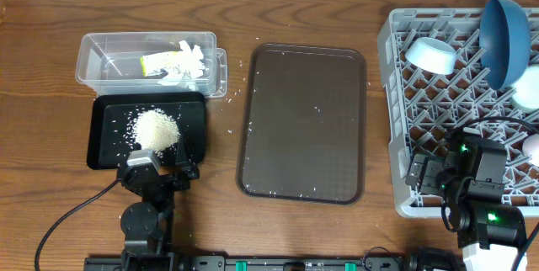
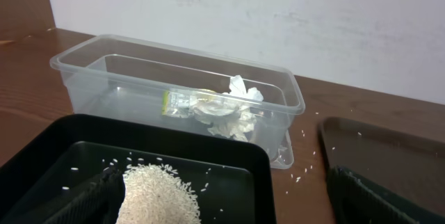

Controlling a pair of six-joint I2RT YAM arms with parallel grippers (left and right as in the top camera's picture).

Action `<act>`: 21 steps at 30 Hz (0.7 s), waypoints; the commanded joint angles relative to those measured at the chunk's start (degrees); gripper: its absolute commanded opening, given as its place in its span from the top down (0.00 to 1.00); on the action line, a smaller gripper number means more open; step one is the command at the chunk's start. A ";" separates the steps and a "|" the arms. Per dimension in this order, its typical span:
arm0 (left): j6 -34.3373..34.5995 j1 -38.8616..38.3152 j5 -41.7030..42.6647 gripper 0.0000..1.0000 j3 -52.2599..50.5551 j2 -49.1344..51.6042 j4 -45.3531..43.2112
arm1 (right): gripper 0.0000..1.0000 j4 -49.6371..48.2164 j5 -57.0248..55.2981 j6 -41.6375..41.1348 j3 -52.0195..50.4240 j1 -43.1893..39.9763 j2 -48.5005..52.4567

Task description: Sort waste into correct bins and load items into the dishwasher rack

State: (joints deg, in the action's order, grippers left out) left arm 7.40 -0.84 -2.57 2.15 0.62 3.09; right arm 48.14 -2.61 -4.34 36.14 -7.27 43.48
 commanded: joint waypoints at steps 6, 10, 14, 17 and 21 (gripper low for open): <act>-0.96 0.28 -0.90 0.05 -1.92 -0.39 0.66 | 0.01 0.28 -0.59 -0.76 0.00 -0.42 -0.09; -0.96 0.28 -0.90 0.05 -1.92 -0.39 0.66 | 0.01 1.03 -0.59 -0.74 0.00 -0.42 -0.09; -0.96 0.28 -0.90 0.05 -1.92 -0.39 0.66 | 0.01 1.05 -0.59 -0.76 0.00 -0.39 -0.09; -0.96 0.28 -0.87 0.05 -1.92 -0.39 0.66 | 0.01 0.72 -0.59 -0.74 0.00 0.20 -0.13; -0.96 0.28 -0.90 0.05 -1.92 -0.39 0.66 | 0.01 -1.73 -0.59 -0.74 0.00 0.70 -1.97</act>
State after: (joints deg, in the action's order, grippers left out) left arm 7.40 -0.84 -2.57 2.15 0.62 3.07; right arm 47.18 -2.61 -4.36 36.14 -7.07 43.05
